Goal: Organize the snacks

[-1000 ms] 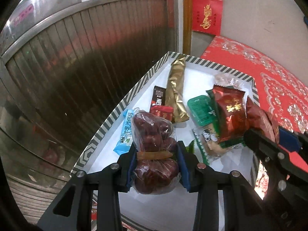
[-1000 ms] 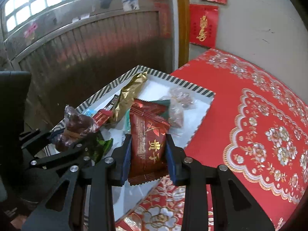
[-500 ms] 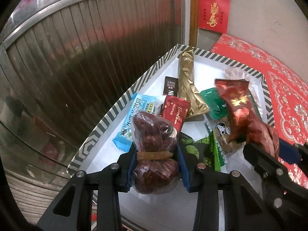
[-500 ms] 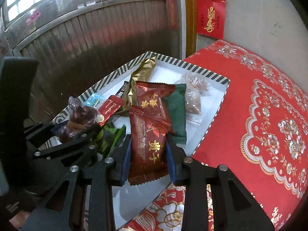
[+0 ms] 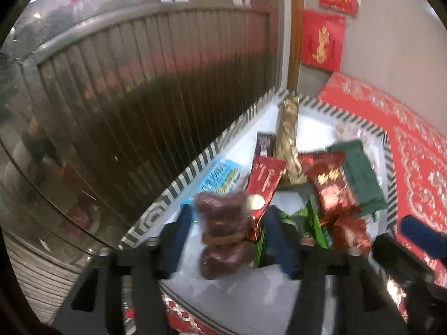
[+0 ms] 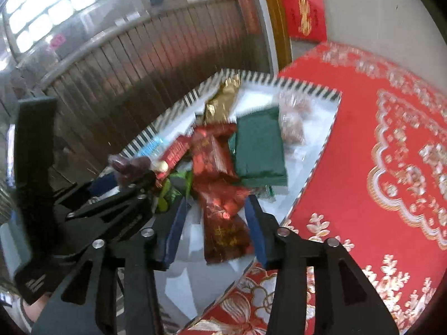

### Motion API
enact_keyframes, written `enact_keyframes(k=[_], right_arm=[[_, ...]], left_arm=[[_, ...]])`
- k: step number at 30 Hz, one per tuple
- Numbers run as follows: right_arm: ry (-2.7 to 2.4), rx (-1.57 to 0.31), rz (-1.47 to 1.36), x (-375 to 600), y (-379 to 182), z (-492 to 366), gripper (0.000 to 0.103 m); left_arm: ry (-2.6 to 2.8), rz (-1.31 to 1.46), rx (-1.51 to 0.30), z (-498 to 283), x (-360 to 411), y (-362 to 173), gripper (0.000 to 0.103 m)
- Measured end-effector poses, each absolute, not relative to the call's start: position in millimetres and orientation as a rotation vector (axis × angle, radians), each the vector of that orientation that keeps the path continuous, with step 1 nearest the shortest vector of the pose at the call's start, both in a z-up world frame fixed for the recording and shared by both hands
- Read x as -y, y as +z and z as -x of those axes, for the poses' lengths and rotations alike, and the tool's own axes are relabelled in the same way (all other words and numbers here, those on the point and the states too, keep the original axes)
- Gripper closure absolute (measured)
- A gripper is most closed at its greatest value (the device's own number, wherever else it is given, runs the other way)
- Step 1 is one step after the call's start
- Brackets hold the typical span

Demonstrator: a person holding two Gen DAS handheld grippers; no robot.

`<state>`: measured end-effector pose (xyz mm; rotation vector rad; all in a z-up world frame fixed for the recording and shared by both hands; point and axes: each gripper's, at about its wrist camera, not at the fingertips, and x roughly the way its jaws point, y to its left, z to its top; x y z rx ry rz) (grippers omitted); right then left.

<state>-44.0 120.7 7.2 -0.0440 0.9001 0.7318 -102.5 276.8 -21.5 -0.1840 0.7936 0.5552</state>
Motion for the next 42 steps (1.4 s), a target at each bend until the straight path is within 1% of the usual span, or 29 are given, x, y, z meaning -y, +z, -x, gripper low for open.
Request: enact_keyframes(k=[1, 2, 4, 7, 10, 14, 20, 21, 22, 25, 33, 42], right_arm=[[0.704, -0.856, 0.045, -116, 16, 50, 0.050], [0.676, -0.823, 0.048, -112, 22, 54, 0.041], [0.637, -0.764, 0.062, -106, 30, 60, 0.035], [0.560, -0.711, 0.092, -101, 36, 66, 0.029], [0.540, -0.677, 0.078, -94, 37, 68, 0.028], [0.525, -0.641, 0.072, -84, 35, 71, 0.028], [0.487, -0.637, 0.048, -76, 28, 68, 0.025], [0.485, -0.634, 0.043, -76, 27, 68, 0.024], [0.476, -0.632, 0.043, -75, 26, 68, 0.020], [0.471, -0.619, 0.061, -77, 24, 69, 0.020], [0.478, -0.651, 0.041, -75, 19, 64, 0.020], [0.483, -0.648, 0.071, -79, 16, 67, 0.020]], left_arm=[[0.562, 0.175, -0.764, 106, -274, -16, 0.031], [0.558, 0.165, -0.736, 109, -271, -12, 0.030], [0.548, 0.128, -0.690, 114, -264, -2, 0.022], [0.550, 0.119, -0.673, 119, -256, 6, 0.020], [0.527, 0.154, -0.667, 123, -253, 6, 0.019], [0.534, 0.119, -0.670, 128, -244, 6, 0.019], [0.602, 0.113, -0.691, 131, -241, 6, 0.019], [0.602, 0.124, -0.698, 131, -243, 5, 0.019], [0.592, 0.143, -0.700, 131, -245, 4, 0.018], [0.586, 0.184, -0.690, 135, -249, 3, 0.018], [0.555, 0.163, -0.721, 131, -249, -5, 0.018], [0.536, 0.122, -0.690, 135, -245, 0, 0.018]])
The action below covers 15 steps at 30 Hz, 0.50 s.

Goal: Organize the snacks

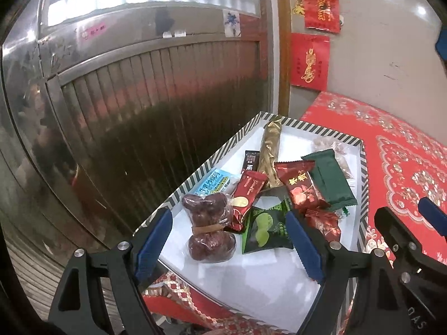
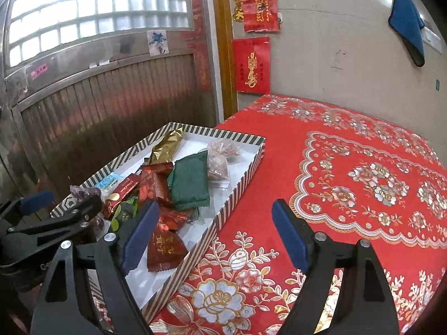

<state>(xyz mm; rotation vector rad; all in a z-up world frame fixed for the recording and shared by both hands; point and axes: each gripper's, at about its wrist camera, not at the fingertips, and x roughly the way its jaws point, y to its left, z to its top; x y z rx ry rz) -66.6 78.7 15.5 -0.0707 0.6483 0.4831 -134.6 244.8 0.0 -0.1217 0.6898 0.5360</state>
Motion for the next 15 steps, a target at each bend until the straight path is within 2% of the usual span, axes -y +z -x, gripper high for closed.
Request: enact_keyframes(k=[15], right_arm=[[0.495, -0.634, 0.068, -75.1, 17.6, 66.9, 0.020]], left_arm=[[0.513, 0.076, -0.708, 132.1, -245.8, -3.5, 0.018]])
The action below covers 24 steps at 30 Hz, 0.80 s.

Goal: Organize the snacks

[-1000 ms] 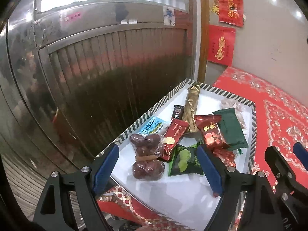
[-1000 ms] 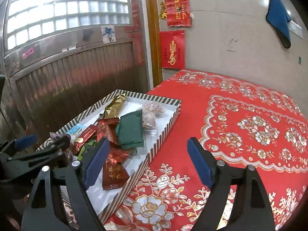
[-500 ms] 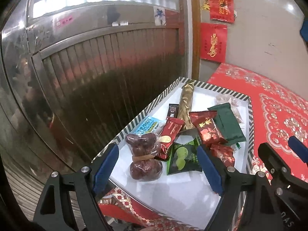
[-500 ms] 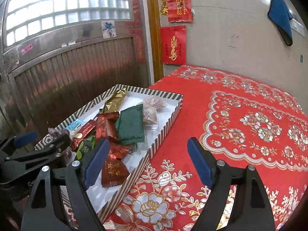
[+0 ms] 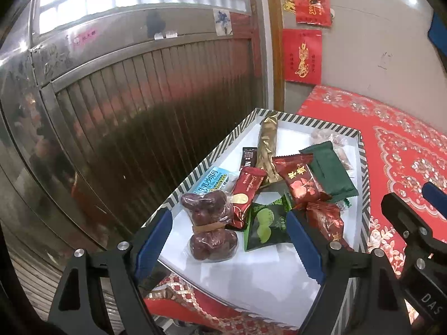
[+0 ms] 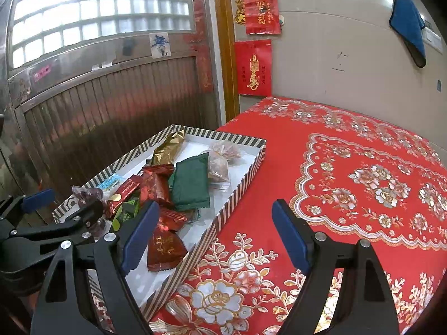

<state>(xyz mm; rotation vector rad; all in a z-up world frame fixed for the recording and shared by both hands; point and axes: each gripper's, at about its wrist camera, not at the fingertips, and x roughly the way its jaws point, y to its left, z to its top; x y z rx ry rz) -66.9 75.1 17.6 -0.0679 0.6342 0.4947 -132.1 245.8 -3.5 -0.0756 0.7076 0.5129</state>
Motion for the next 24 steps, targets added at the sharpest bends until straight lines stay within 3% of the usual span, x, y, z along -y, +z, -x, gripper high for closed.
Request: enact_keyframes(k=[24], right_arm=[[0.504, -0.667, 0.081, -83.0, 8.0, 65.7, 0.019]], left_arm=[[0.485, 0.077, -0.666, 131.9, -248.0, -9.5, 0.018]])
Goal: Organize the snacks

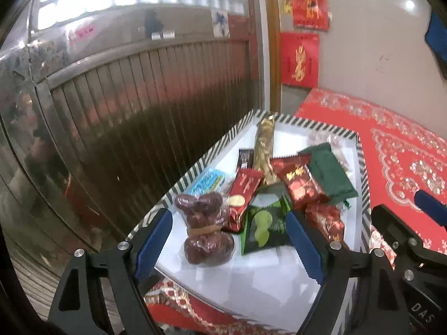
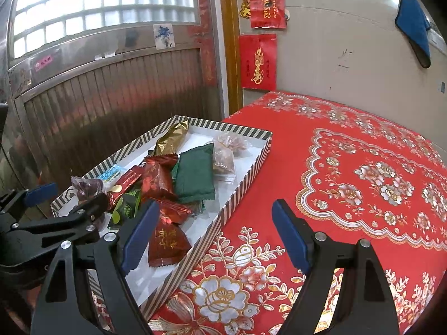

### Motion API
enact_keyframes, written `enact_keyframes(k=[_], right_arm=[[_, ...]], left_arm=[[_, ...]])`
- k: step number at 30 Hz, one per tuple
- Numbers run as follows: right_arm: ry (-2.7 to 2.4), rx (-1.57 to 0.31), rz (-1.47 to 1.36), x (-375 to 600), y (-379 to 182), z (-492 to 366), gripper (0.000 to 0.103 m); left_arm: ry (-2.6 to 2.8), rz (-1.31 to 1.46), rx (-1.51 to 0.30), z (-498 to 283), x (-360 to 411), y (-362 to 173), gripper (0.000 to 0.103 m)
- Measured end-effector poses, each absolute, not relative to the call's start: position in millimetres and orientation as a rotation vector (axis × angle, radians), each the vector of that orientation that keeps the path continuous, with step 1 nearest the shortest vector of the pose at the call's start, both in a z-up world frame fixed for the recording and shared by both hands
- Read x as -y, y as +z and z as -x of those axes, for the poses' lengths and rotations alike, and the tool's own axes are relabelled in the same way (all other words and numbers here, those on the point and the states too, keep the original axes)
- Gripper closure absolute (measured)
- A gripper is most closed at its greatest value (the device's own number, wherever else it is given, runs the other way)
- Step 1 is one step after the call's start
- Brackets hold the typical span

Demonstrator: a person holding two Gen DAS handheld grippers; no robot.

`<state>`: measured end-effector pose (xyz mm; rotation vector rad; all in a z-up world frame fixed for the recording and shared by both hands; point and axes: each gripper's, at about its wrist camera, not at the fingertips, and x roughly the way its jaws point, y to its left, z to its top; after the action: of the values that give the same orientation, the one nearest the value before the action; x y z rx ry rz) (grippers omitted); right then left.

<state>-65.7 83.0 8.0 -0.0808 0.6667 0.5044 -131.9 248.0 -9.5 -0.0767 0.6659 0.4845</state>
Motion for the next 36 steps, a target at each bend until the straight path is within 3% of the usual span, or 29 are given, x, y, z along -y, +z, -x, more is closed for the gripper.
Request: enact_keyframes(k=[36], right_arm=[[0.419, -0.676, 0.054, -53, 15, 60, 0.020]], left_arm=[[0.444, 0.031, -0.654, 117, -211, 1, 0.018]])
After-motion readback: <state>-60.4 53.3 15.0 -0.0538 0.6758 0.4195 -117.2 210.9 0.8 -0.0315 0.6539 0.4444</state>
